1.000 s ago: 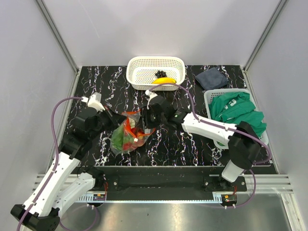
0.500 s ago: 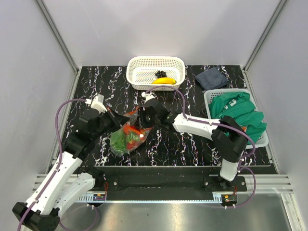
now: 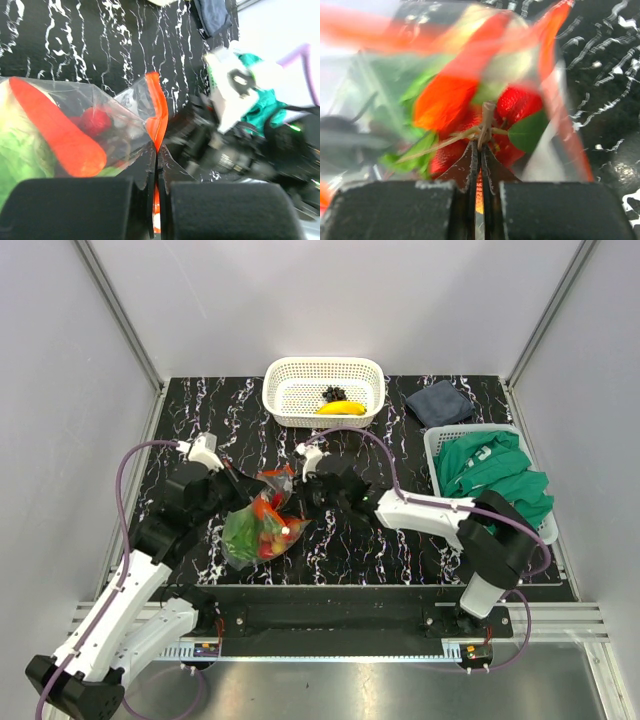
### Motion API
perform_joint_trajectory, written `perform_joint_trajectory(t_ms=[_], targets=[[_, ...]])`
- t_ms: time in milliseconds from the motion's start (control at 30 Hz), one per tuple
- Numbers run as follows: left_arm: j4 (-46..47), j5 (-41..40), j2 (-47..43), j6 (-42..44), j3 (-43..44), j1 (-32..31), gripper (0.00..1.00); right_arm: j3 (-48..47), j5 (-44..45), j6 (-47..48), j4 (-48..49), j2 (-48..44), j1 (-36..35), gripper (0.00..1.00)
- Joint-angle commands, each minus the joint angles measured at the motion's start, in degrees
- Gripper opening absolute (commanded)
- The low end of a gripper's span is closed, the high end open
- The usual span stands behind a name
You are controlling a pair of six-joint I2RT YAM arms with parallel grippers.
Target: Open the zip-top bag and remove the fake food
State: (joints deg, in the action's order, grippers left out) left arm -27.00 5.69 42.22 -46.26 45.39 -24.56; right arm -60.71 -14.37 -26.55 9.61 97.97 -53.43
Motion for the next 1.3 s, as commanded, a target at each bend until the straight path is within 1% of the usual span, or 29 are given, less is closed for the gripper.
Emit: perform_joint_trajectory(t_ms=[0,100,200,300,533,733,933,1133,1267], targets=[[1.3,-3.7,-1.0,3.4,3.3,-0.1,0.00,2.0,-5.0,3.2,6.8,-7.0,-0.9,0.00],[1.1,-2.5,-1.3,3.8,2.7,-0.1,0.00,2.6,-5.1,4.2,7.5,-8.3,-0.8,0.00],[0.7,-1.5,-1.6,3.4,1.9,-0.1,0.00,2.7,-3.0,4.2,8.1,-9.5,-0.8,0.00],[-0.2,-1.9,-2.7,3.5,1.6,-0.1,0.00,2.5,1.3,4.3,8.1,-11.4,-0.8,0.00],[-1.9,-2.4,-5.9,3.0,0.1,-0.1,0.00,0.2,7.4,5.0,8.5,-15.5,-0.8,0.00],[-3.2,-2.6,-8.3,2.8,-0.5,-0.1,0.00,-5.3,8.8,6.9,6.7,-16.1,-0.8,0.00],[-4.0,-3.1,-9.6,2.9,-0.9,-0.1,0.00,-9.9,8.4,7.5,6.5,-16.7,-0.8,0.00],[-5.4,-4.3,-10.0,4.3,-0.2,-0.1,0.00,-15.0,13.4,13.0,4.3,-17.7,-0.4,0.00],[-7.4,-5.5,-10.3,5.8,0.6,-0.1,0.00,-17.8,19.5,16.3,4.4,-17.0,1.0,0.00]])
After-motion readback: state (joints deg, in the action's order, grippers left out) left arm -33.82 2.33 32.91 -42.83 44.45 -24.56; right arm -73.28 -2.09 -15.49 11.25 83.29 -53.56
